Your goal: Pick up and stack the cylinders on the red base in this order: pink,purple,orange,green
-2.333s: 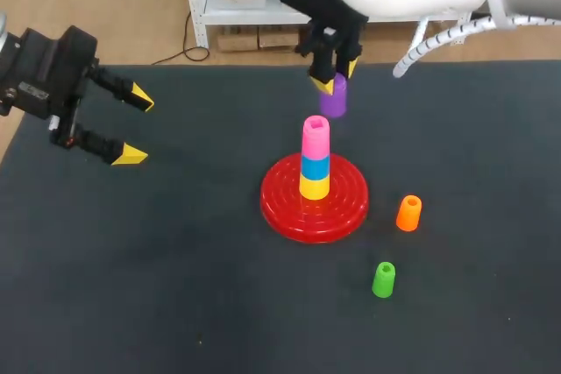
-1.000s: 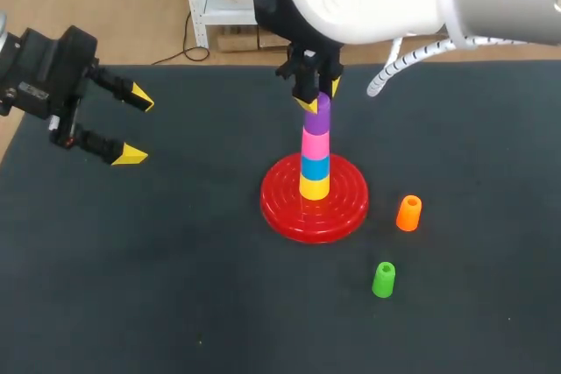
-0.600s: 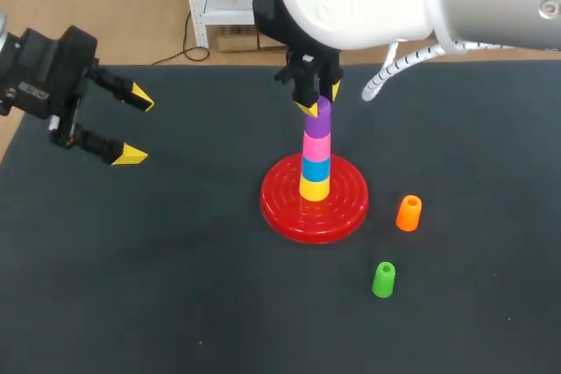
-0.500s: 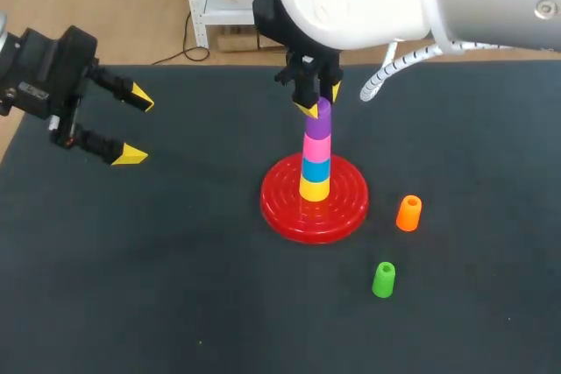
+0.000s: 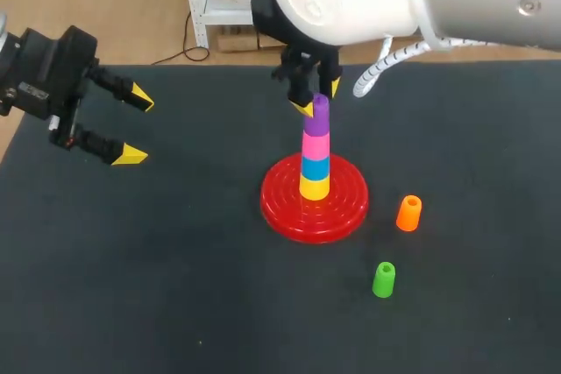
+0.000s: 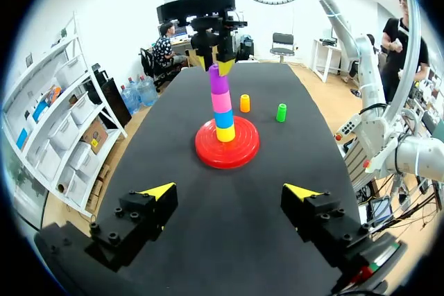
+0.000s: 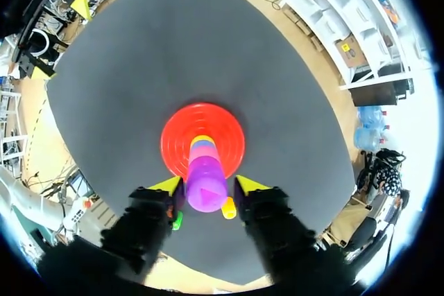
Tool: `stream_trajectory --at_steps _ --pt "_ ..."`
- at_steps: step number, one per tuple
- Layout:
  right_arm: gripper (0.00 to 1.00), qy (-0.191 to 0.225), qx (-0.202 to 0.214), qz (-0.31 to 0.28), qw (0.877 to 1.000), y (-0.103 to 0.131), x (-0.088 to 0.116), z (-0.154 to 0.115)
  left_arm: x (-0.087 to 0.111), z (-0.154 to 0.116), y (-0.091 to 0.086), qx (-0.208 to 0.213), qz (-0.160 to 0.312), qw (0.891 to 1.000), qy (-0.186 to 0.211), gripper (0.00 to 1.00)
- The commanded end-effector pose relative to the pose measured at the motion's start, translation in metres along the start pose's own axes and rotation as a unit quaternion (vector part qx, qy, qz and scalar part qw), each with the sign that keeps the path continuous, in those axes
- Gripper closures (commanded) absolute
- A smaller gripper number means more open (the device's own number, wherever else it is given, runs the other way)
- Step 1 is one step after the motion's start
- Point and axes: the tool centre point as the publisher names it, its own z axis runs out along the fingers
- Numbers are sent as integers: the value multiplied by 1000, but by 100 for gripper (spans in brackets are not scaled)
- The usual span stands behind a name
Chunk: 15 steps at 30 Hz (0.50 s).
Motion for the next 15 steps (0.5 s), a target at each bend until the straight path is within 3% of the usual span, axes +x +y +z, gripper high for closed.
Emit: stream_trajectory --at_steps 1,8,15 --pt "0 -39 -5 1 999 -4 23 -22 1 0 -1 -1 1 1000 -1 0" --pt "0 -90 -13 6 996 -18 53 -36 1 0 -1 -1 1 1000 -1 0" --pt "0 -104 -11 16 994 -44 86 -3 1 0 -1 -1 1 1000 -1 0"
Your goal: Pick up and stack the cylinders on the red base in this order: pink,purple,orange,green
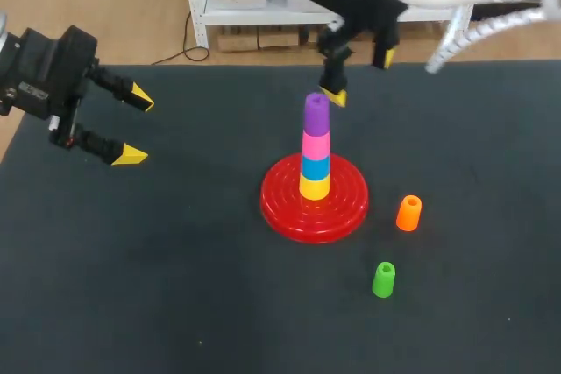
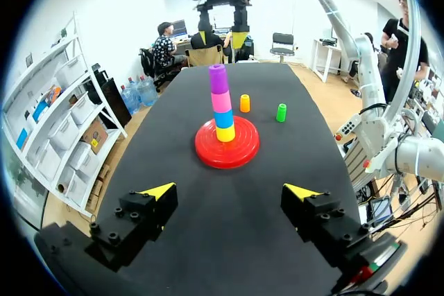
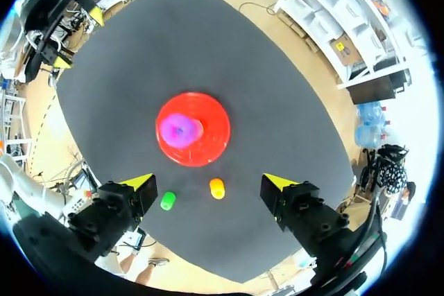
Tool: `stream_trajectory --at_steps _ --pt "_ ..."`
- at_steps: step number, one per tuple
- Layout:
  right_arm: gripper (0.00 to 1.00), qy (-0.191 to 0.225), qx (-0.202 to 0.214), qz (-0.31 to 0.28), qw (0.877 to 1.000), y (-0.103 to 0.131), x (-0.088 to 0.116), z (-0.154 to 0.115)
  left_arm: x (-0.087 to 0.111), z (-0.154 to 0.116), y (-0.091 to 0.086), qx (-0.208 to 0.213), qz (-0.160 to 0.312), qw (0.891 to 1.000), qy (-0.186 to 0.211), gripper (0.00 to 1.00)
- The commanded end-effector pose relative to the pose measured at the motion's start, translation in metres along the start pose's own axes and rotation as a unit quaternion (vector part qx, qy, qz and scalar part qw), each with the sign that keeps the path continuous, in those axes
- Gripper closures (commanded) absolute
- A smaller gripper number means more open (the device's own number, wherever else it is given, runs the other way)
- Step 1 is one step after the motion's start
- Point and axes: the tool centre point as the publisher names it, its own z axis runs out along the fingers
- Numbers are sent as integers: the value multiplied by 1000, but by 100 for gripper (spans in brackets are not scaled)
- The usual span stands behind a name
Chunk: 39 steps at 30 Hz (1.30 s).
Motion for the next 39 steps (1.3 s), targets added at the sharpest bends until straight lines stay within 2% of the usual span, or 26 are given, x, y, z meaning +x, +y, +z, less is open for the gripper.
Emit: stream_trajectory --at_steps 1,6,11,21,28,36,39 --pt "0 -86 -1 -2 996 -13 34 26 1 0 -1 -1 1 1000 -1 0" --pt "0 -91 -1 -25 996 -19 54 58 1 0 -1 -1 1 1000 -1 0" --pt "0 -83 -5 -43 996 -23 66 92 1 0 -1 -1 1 1000 -1 0" --pt "0 -32 -14 -54 998 -24 69 155 1 0 -1 -1 1 1000 -1 0" --pt "0 -3 -8 -59 998 -22 76 173 1 0 -1 -1 1 1000 -1 0" --pt "0 9 -14 -57 998 -21 84 176 1 0 -1 -1 1 1000 -1 0" --pt "5 12 -16 -55 998 -21 88 178 1 0 -1 -1 1 1000 -1 0"
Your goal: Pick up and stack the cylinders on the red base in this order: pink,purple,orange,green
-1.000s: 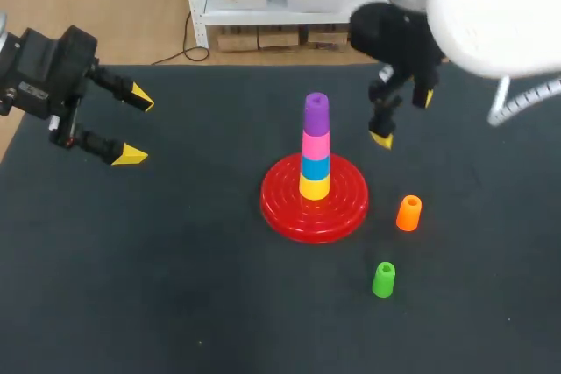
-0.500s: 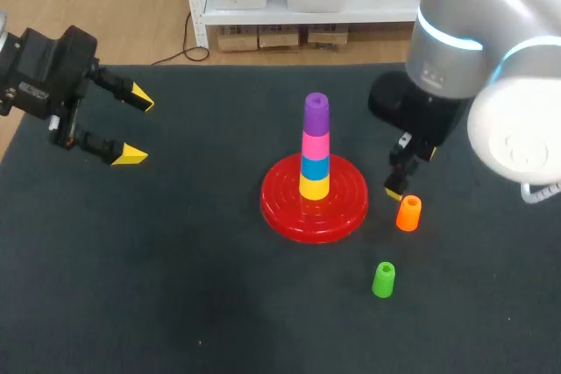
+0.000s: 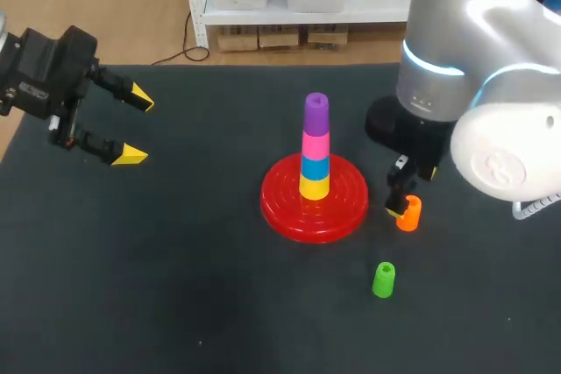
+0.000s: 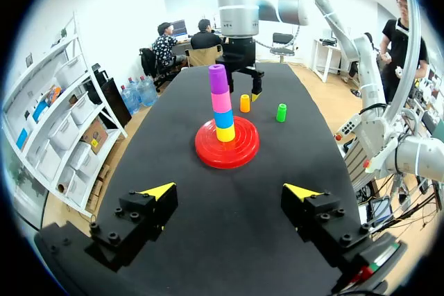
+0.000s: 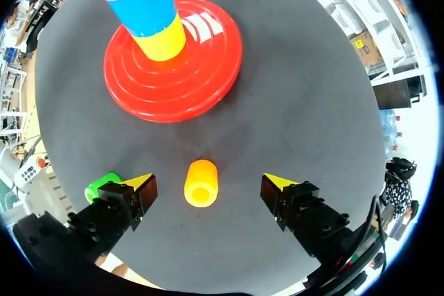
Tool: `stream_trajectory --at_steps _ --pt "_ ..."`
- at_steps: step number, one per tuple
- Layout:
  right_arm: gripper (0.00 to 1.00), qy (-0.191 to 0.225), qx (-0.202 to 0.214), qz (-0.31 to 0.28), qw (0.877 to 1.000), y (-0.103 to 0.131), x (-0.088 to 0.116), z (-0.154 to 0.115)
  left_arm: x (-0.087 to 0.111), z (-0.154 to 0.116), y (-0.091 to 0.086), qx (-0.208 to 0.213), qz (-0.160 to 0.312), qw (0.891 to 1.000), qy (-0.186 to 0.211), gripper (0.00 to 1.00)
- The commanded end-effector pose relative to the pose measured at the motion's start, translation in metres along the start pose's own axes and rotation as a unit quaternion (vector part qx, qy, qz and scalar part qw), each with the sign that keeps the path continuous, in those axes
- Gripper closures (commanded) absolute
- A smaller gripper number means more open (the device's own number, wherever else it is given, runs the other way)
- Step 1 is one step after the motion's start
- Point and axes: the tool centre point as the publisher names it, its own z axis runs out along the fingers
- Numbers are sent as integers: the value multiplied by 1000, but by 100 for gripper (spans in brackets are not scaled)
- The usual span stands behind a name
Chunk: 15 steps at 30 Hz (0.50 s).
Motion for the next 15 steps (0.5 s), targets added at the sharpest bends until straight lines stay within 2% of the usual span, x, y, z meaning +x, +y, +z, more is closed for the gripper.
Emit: stream_trajectory --at_steps 1,9,11,12,14,15 --pt "7 2 -3 3 1000 -1 4 1 1 0 -1 -1 1 1000 -1 0" --pt "18 9 -4 1 1000 3 9 8 1 0 -1 -1 1 1000 -1 0" --pt "39 9 -3 0 1000 4 7 8 1 0 -1 -1 1 1000 -1 0" --pt "40 10 -2 -1 1000 5 7 8 1 0 -1 -1 1 1000 -1 0" --pt "51 10 -2 -2 1000 5 6 9 1 0 -1 -1 1 1000 -1 0" --pt "52 11 -2 -3 1000 5 6 9 1 0 -1 -1 1 1000 -1 0"
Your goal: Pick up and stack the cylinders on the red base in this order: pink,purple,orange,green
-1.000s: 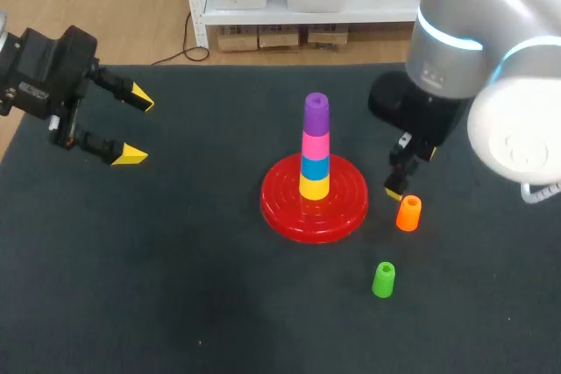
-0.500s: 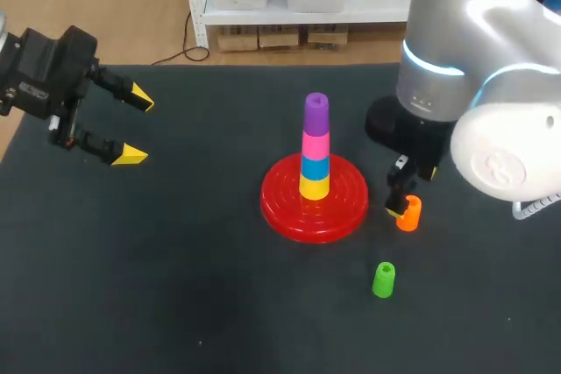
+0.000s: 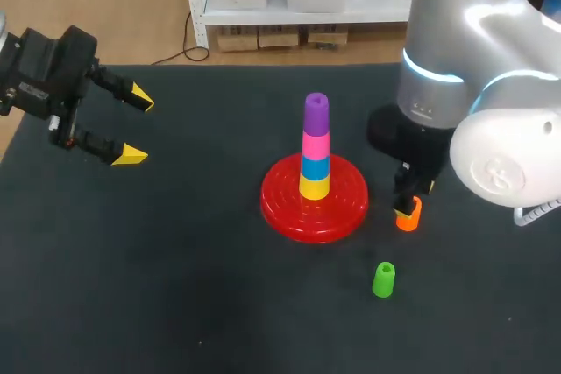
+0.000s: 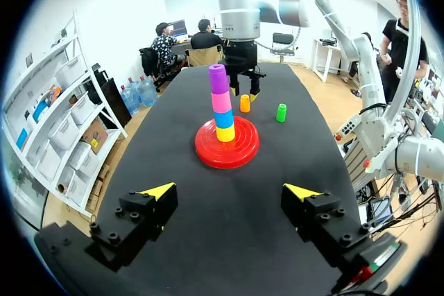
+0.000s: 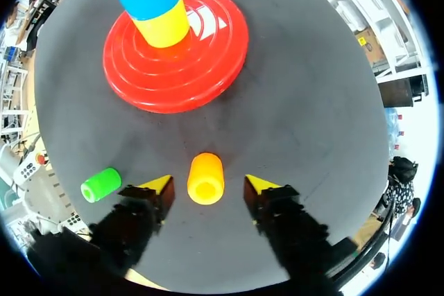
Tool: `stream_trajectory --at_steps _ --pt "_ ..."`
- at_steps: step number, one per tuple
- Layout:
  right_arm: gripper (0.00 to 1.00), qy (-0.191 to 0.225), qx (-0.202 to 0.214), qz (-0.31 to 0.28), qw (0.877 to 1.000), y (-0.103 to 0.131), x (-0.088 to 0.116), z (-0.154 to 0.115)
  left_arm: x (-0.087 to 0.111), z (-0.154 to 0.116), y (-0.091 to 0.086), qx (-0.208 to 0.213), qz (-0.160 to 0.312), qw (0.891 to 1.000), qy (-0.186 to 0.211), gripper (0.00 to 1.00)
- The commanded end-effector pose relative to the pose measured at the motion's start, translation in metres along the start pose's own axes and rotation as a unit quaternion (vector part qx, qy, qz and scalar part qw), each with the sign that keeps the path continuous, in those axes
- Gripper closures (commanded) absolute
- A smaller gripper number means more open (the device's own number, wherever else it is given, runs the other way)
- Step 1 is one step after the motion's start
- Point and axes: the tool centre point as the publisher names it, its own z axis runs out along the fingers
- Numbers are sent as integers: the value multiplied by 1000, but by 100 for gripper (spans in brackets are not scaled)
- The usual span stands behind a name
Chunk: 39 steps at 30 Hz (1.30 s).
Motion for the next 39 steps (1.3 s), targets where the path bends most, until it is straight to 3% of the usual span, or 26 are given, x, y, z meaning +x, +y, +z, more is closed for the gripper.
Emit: stream_trajectory --at_steps 1,6,10,12,13,14,15,19,24,27,33,39 --pt "52 1 1 -1 1000 1 -1 1 1 0 -1 -1 1 1000 -1 0" --pt "57 3 -2 -1 1000 2 0 1 1 0 -1 -1 1 1000 -1 0" --pt "66 4 -2 -1 1000 1 1 0 1 0 -1 -1 1 1000 -1 0" --pt "74 3 -2 0 1000 1 1 -2 1 0 -1 -1 1 1000 -1 0" --pt "82 2 -1 1 1000 0 1 -4 1 0 -1 -1 1 1000 -1 0" --pt "96 0 -1 2 1000 0 1 -6 1 0 -1 -1 1 1000 -1 0" --pt "100 -1 0 3 1000 0 1 -8 1 0 -1 -1 1 1000 -1 0" --pt "100 -8 5 7 1000 -1 0 -19 1 0 -1 -1 1 1000 -1 0" --pt "100 -19 29 3 999 1 -4 -53 1 0 -1 -1 1 1000 -1 0" --pt "100 -1 47 3 999 2 -10 -75 1 0 -1 -1 1 1000 -1 0" --pt "100 16 16 23 999 -1 -19 -113 1 0 -1 -1 1 1000 -1 0" --pt "100 15 14 47 999 -1 -29 -142 1 0 -1 -1 1 1000 -1 0"
